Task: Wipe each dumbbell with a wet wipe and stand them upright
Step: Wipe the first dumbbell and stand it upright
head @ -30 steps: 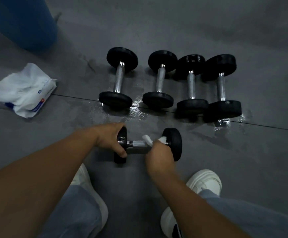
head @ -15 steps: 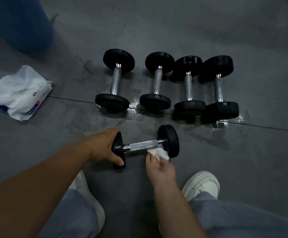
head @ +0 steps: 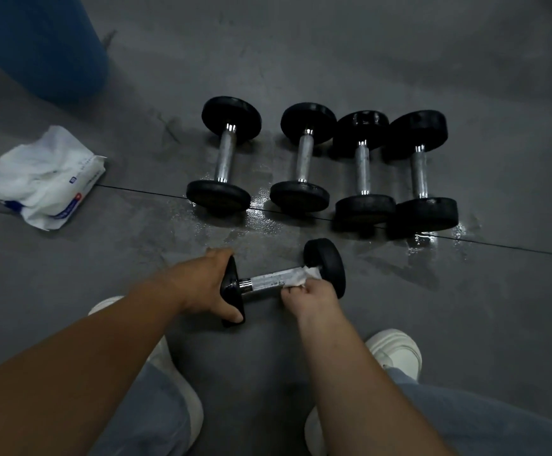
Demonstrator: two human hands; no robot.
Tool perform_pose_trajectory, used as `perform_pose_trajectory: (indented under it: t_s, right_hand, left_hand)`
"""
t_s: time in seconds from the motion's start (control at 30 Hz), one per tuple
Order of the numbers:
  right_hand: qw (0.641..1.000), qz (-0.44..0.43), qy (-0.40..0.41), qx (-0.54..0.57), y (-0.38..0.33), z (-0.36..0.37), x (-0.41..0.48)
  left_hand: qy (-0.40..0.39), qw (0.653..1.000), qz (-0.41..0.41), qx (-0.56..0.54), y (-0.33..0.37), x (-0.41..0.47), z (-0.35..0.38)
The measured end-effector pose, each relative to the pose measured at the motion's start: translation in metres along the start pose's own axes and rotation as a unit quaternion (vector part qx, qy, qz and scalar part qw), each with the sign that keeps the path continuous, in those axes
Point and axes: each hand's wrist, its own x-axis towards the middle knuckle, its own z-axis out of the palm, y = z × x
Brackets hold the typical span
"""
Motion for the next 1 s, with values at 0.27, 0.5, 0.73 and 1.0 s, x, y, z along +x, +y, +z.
perform_pose_trajectory:
  t_s: [0.27,0.5,0.73,1.0]
  right_hand:
    - [0.703,-0.499,-0.101,-0.497,0.045,0.008,-0.036]
    - [0.647,-0.501,-0.158,-0.553,0.036,0.003,-0.043]
    - [0.731,-0.471,-0.158,-0.469,0.050,0.004,-0.043]
    - [0.480,-0.519,-0.315,-0.634,0.009,-0.001,-0.049]
  left_hand:
    - [-0.006,0.998,0.000,-0.059,-0.003,0.004,-0.006]
    - [-0.009,0.993,0.002,-0.121,-0.007,0.006,-0.007]
    - [0.000,0.987,-0.011,-0.159,-0.013,0.004,-0.006]
    - [-0.040,0.994,0.003,-0.101,-0.024,-0.004,-0.017]
